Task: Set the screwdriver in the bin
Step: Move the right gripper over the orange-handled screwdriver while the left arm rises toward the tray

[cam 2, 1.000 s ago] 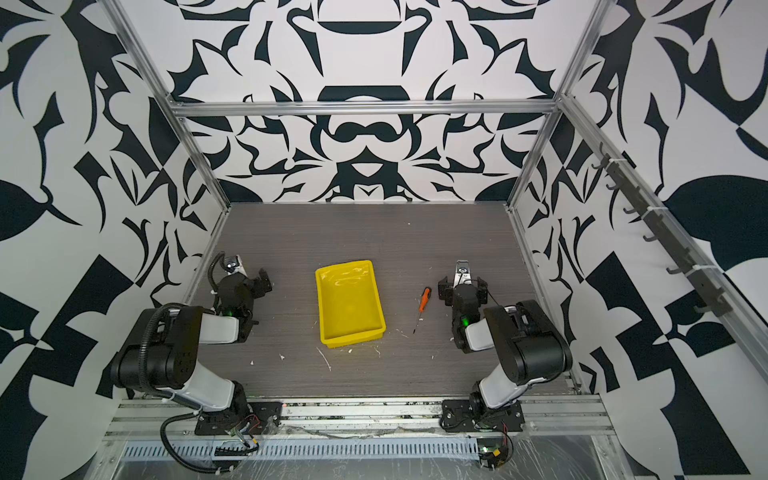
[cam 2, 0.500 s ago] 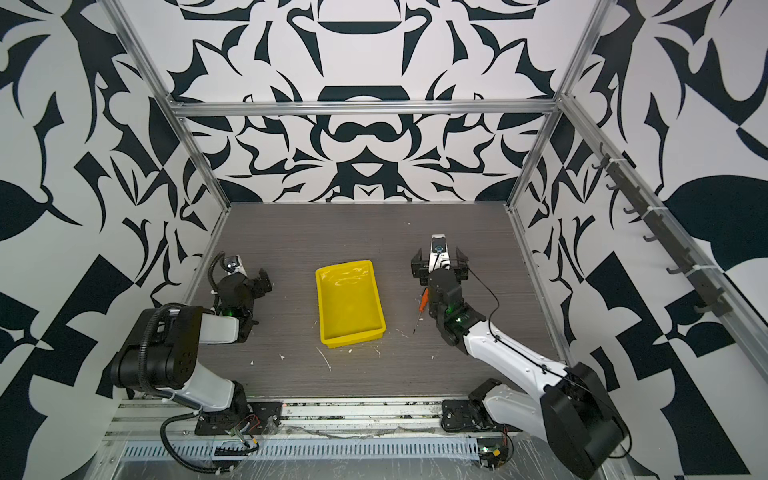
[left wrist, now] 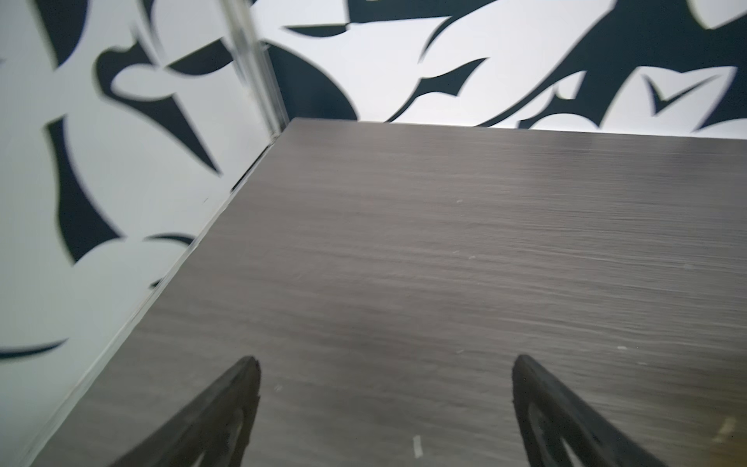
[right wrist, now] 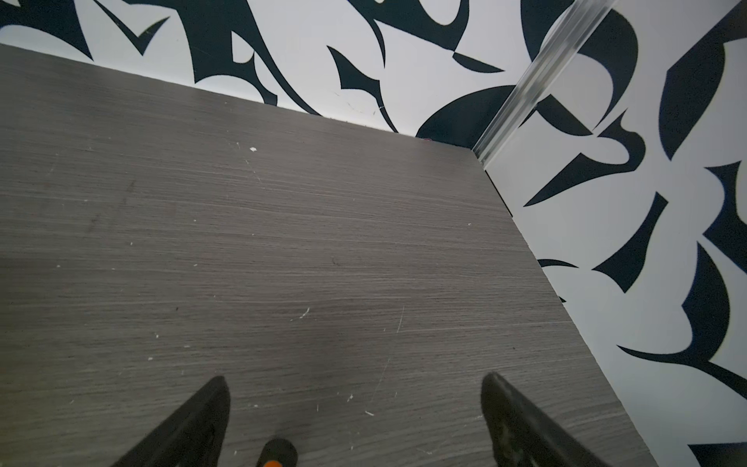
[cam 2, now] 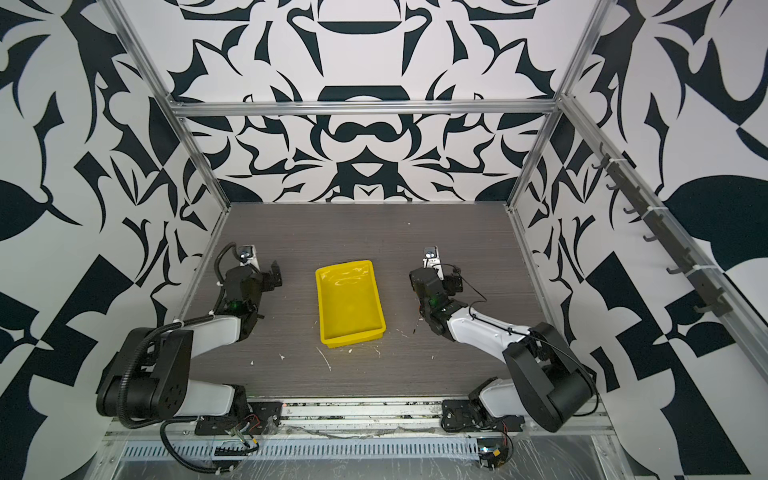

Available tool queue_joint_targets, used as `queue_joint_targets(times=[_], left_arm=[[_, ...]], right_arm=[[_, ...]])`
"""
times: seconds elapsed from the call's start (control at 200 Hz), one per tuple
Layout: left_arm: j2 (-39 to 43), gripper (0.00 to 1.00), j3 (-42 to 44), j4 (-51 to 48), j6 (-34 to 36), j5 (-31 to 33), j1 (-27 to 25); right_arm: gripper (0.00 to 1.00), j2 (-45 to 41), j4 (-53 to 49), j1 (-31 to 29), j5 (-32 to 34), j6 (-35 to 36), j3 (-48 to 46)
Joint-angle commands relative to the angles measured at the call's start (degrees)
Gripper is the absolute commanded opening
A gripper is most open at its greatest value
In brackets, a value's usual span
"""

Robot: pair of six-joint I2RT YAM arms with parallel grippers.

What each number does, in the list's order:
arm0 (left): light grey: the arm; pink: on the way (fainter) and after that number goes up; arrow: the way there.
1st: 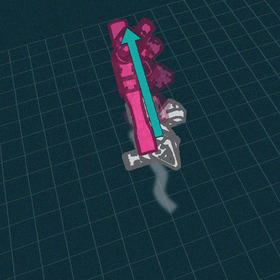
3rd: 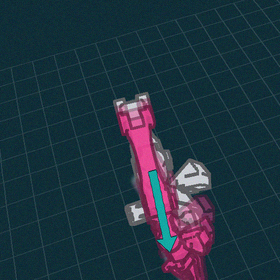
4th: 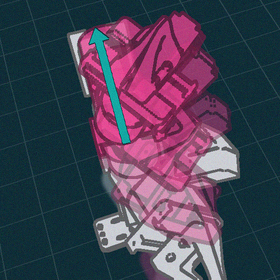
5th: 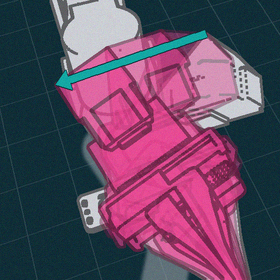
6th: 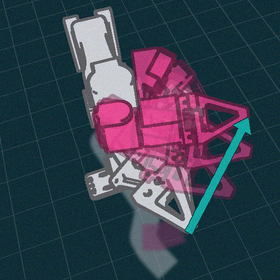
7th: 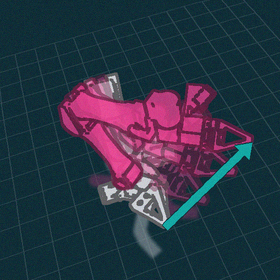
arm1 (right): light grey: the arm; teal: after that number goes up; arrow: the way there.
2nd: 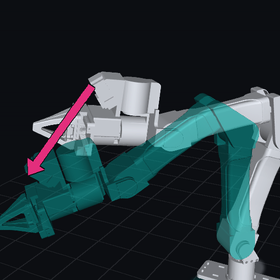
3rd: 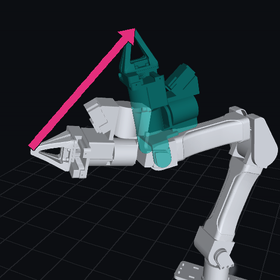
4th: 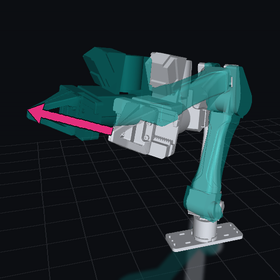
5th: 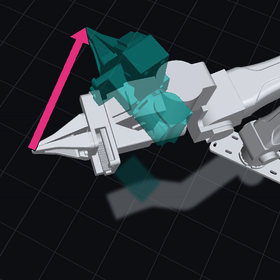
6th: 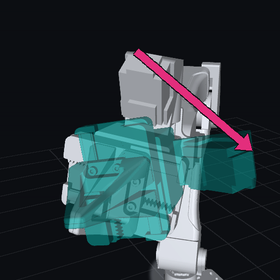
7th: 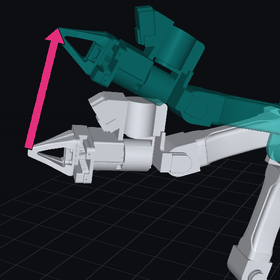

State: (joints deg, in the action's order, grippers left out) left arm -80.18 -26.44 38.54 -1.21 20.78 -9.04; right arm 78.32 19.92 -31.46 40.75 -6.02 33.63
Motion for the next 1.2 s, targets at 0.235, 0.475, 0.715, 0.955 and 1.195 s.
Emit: queue_joint_targets(times=[0.235,0.475,0.715,0.955,1.195], left_arm=[[6.7,1.0,-15.3,-14.5,7.4,0.2,-20.1],[10.1,1.0,-21.8,-27.2,-17.1,-12.0,-20.2],[3.4,1.0,-20.8,-27.8,-18.9,-22.0,-20.2],[11.0,1.0,-18.2,-30.1,-17.3,-20.8,-20.4],[11.5,1.0,-15.6,-28.4,-20.7,-14.7,-20.4]], right_arm=[[0.99,3.2,2.5,0.1,-3.7,2.1,3.8],[0.99,4.7,-14.5,0.1,-0.2,-9.4,9.3],[0.99,-2.5,-52.2,0.5,0.4,-44.2,15.3],[0.99,-10.3,-58.2,3.3,-7.2,-45.4,11.7],[0.92,-18.1,-47.8,3.4,-11.7,-49.8,2.0]])
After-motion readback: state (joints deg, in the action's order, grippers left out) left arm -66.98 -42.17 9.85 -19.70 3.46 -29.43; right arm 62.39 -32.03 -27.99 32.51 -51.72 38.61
